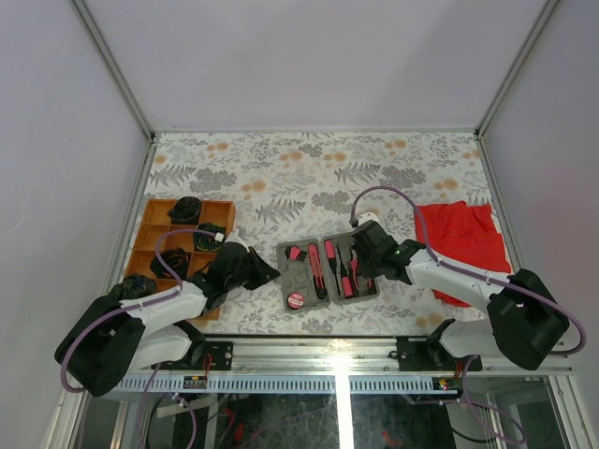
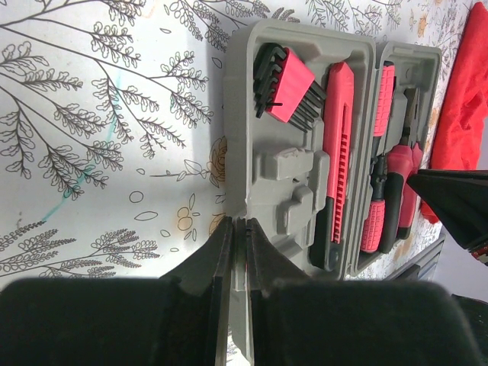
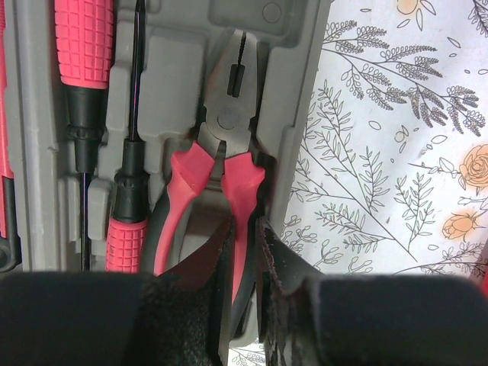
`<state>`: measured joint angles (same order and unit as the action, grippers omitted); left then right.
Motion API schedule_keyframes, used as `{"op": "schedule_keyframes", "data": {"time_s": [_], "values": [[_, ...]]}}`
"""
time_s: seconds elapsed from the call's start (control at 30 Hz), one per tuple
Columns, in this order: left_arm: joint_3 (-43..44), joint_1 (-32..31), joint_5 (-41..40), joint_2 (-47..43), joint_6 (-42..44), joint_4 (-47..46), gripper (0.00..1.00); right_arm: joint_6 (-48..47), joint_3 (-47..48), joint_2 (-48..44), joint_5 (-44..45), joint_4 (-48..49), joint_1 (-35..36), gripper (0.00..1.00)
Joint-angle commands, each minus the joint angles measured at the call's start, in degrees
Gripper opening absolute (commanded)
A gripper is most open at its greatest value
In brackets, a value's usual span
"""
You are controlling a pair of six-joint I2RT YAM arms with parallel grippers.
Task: Sort the tools into containers
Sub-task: Adjust the pliers in the storage box.
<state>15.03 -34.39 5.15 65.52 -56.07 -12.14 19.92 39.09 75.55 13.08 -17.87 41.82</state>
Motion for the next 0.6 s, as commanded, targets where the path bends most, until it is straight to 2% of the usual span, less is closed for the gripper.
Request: {"op": "schedule_keyframes", "data": {"time_s": [0.0,0.27,0.43,0.57], "values": [[0.1,0.2,-0.3,1.0,1.6,0.8,0.0,-0.9,0.9,-1.0,2.6,3.4,-0.7,0.08],[0.3,0.2,-0.3,0.8,1.6,1.2,0.0,-1.1,3.0,2.8,2.2,2.5,-0.6,0.3],[0.4,0.2,-0.5,0.9,1.8,1.1,0.0,-0.6,4.0,-1.3,2.7,0.4,-0.6,0.34],[0.6,0.2,0.0,1.7,1.7,0.7,0.0,-0.5,6.2,-3.6,2.0,-3.1,-0.6,0.33]]}}
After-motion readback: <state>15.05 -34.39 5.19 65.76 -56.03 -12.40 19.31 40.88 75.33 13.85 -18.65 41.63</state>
